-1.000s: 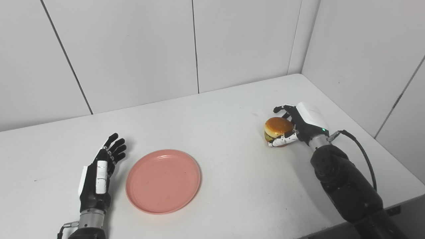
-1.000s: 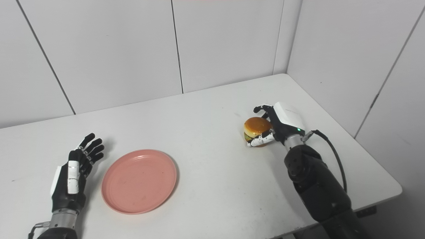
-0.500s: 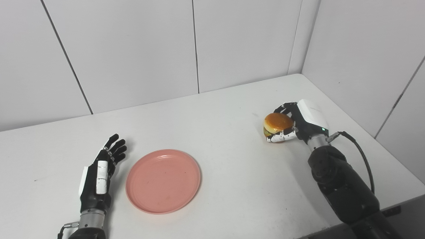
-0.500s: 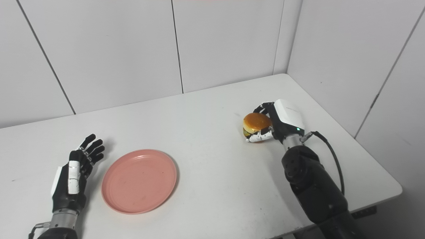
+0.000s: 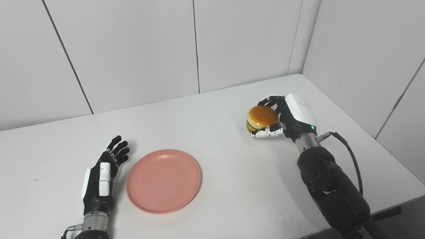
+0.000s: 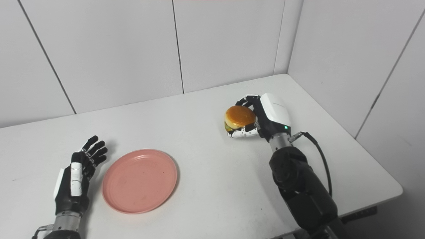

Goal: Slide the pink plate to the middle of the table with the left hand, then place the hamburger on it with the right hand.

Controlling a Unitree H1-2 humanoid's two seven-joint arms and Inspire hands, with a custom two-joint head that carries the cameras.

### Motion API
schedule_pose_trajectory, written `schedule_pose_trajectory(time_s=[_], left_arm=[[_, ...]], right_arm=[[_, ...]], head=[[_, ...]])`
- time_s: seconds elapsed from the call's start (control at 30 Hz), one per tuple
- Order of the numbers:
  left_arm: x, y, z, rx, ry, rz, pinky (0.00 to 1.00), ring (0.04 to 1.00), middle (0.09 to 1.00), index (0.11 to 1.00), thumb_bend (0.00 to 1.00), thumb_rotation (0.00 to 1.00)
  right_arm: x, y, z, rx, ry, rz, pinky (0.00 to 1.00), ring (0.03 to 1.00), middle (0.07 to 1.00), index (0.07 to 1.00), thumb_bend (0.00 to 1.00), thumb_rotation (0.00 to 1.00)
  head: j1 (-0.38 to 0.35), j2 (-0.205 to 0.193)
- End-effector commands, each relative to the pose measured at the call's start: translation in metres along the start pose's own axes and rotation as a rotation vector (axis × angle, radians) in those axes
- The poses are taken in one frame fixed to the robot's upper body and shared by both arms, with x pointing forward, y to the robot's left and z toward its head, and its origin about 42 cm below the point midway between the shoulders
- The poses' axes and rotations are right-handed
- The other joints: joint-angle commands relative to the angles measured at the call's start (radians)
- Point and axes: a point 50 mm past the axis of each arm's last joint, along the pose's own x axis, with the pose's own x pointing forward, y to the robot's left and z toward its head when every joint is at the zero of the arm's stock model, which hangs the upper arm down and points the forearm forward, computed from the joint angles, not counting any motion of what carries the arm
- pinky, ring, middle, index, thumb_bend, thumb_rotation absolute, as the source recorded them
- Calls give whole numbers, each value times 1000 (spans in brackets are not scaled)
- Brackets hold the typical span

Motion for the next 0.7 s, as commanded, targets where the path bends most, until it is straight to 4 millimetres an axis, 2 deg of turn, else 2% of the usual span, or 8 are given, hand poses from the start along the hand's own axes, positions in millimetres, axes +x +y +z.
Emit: schedule_pose_trajectory(time_s=[0.0,0.13,0.2,0.3,0.43,0.53,0.67], left_arm=[[-5,-4,-4,1,16,6,846,837,841,831,838,1000],[-6,-5,-2,1,13,6,852,839,841,830,844,1000],[-6,-6,-2,-3,13,3,851,839,842,832,843,1000],[-6,-8,-1,-8,14,-1,865,845,847,835,840,1000],[-7,-12,3,0,20,3,863,831,835,827,833,1000],[-8,-16,5,10,27,4,856,830,838,833,828,1000],[-9,-24,8,-2,32,2,877,846,849,841,824,1000]], right_arm=[[14,-16,30,21,-151,-61,156,222,470,488,523,0],[15,-9,46,25,-211,-39,242,326,423,523,515,0],[15,-4,57,38,-228,-22,222,296,460,497,521,0],[15,2,72,58,-259,10,157,219,469,489,523,0],[15,9,92,66,-311,46,168,242,472,488,523,0],[15,15,102,76,-345,71,215,299,476,488,523,0],[14,22,113,68,-385,105,242,321,477,488,523,0]], head=[[6,1],[16,7],[24,12],[46,21],[87,39],[117,44],[182,55]])
